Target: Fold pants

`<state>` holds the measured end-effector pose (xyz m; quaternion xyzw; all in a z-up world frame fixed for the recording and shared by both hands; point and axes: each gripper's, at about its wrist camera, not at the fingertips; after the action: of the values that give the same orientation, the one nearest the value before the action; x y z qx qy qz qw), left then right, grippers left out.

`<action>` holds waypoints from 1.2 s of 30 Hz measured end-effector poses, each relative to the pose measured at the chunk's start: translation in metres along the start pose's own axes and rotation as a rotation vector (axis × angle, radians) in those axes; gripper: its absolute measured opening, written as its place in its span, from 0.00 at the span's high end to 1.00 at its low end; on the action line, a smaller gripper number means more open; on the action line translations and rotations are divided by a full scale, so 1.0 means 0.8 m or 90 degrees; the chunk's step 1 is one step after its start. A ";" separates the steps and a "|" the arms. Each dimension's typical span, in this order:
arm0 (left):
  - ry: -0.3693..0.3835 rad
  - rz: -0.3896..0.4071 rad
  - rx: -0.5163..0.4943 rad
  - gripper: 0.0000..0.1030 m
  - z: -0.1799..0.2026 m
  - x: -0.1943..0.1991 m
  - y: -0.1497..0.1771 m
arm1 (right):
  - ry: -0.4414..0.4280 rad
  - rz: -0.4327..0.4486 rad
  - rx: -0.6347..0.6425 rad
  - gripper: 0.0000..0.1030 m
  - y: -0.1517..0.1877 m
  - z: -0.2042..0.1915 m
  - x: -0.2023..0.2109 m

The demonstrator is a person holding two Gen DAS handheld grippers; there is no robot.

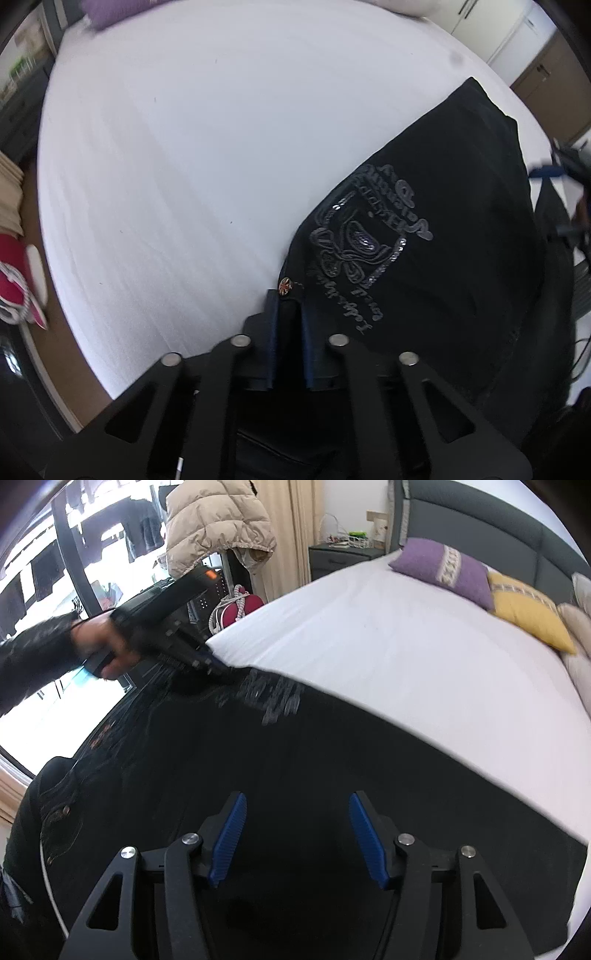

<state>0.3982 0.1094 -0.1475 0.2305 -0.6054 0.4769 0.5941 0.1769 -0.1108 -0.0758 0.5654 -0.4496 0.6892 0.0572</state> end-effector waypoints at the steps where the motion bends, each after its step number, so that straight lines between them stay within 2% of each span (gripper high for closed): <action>1: -0.021 0.022 -0.011 0.94 0.008 0.010 0.004 | 0.001 0.001 0.007 0.40 -0.013 0.001 -0.005; 5: -0.066 0.099 -0.032 0.94 0.039 0.053 0.037 | 0.019 -0.001 0.067 0.40 -0.053 -0.003 -0.022; 9: -0.066 0.171 -0.039 0.94 0.060 0.092 0.066 | 0.025 -0.034 0.121 0.40 -0.088 -0.002 -0.051; 15: -0.069 0.207 -0.060 0.94 0.090 0.099 0.089 | 0.041 -0.096 0.188 0.44 -0.110 0.000 -0.094; 17: -0.065 0.209 -0.057 0.94 0.089 0.102 0.097 | 0.035 -0.122 0.194 0.55 -0.110 0.004 -0.107; 19: -0.062 0.209 -0.049 0.94 0.091 0.102 0.096 | 0.038 -0.153 0.190 0.80 -0.109 0.011 -0.118; 22: -0.057 0.211 -0.043 0.94 0.083 0.096 0.089 | 0.026 -0.168 0.171 0.91 -0.103 0.018 -0.120; 24: -0.054 0.213 -0.038 0.94 0.084 0.096 0.087 | 0.019 -0.167 0.152 0.94 -0.100 0.020 -0.117; 27: -0.046 0.221 -0.025 0.94 0.086 0.099 0.090 | 0.006 -0.133 0.083 0.95 -0.102 0.024 -0.102; 30: -0.028 0.232 -0.011 0.94 0.098 0.110 0.102 | -0.022 -0.093 0.022 0.95 -0.098 0.007 -0.082; 36: 0.003 0.237 0.004 0.94 0.136 0.132 0.147 | -0.072 -0.073 0.040 0.95 -0.064 -0.066 -0.058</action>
<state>0.2247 0.0990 -0.0665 0.1153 -0.6345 0.5811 0.4965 0.1846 -0.0246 -0.0838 0.6299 -0.3973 0.6653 0.0533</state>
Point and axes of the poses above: each gripper's, at about its wrist camera, not at the fingertips, and x roughly against the way its jaws point, z to its right, y to its underside, and after that the axes turned 2 degrees about y, right-handed
